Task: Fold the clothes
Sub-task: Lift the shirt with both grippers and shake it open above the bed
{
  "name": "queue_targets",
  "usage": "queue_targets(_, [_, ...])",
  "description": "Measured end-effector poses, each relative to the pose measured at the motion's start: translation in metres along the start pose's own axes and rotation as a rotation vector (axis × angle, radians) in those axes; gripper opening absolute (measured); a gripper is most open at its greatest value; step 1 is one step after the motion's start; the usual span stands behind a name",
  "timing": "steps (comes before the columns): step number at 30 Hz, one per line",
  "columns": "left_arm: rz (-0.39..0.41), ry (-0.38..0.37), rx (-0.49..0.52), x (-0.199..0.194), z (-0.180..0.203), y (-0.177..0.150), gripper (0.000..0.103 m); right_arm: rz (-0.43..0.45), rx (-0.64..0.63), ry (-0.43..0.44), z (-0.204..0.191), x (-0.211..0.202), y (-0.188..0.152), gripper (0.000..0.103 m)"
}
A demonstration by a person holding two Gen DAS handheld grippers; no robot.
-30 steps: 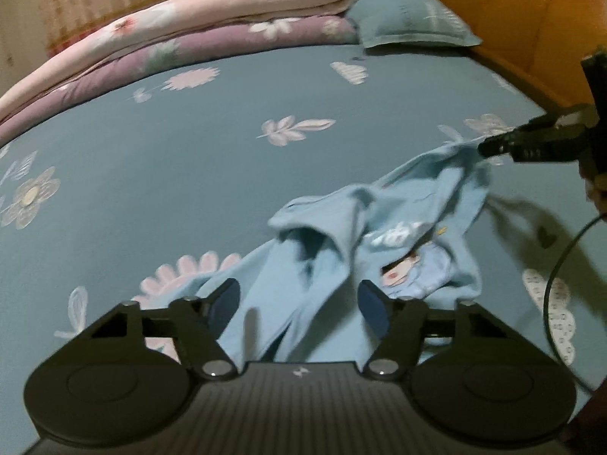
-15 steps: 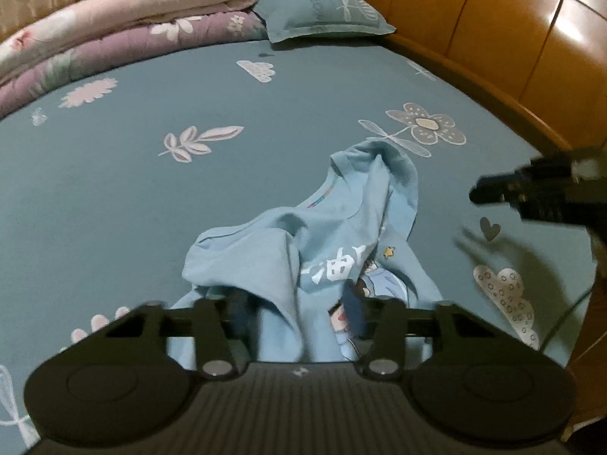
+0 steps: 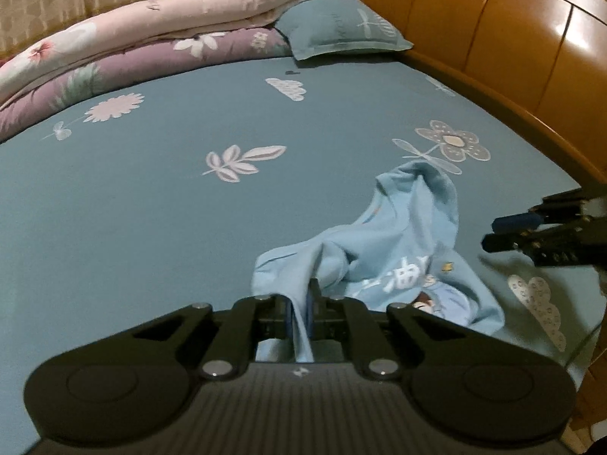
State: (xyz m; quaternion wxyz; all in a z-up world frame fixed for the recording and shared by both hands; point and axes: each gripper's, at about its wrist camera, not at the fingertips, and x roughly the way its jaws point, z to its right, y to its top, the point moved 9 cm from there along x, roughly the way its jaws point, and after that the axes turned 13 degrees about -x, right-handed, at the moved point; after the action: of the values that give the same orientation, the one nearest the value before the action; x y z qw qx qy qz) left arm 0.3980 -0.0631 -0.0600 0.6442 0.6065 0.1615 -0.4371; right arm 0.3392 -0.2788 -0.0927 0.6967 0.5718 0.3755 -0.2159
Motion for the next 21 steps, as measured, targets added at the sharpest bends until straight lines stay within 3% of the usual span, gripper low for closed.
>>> queue_targets(6, [-0.001, -0.004, -0.015, 0.003, 0.000, 0.001, 0.005, -0.001, 0.090, -0.075, 0.036, 0.047, 0.012, 0.036])
queue_targets(9, [-0.004, 0.006, -0.017, 0.005, -0.003, 0.003, 0.005, -0.016, 0.115, -0.050, 0.044, 0.065, 0.018, 0.033])
queue_targets(10, [-0.004, 0.020, -0.007, 0.007, -0.004, 0.004, 0.005, -0.028, 0.113, -0.039, 0.045, 0.070, 0.019, 0.008])
queue_targets(11, [0.000, 0.040, 0.004, 0.008, -0.006, 0.006, 0.005, -0.041, 0.110, -0.032, 0.046, 0.075, 0.020, 0.003])
queue_targets(21, [0.071, 0.203, 0.009, 0.004, -0.069, 0.055, 0.002, 0.018, -0.092, -0.125, 0.046, 0.055, 0.082, 0.003])
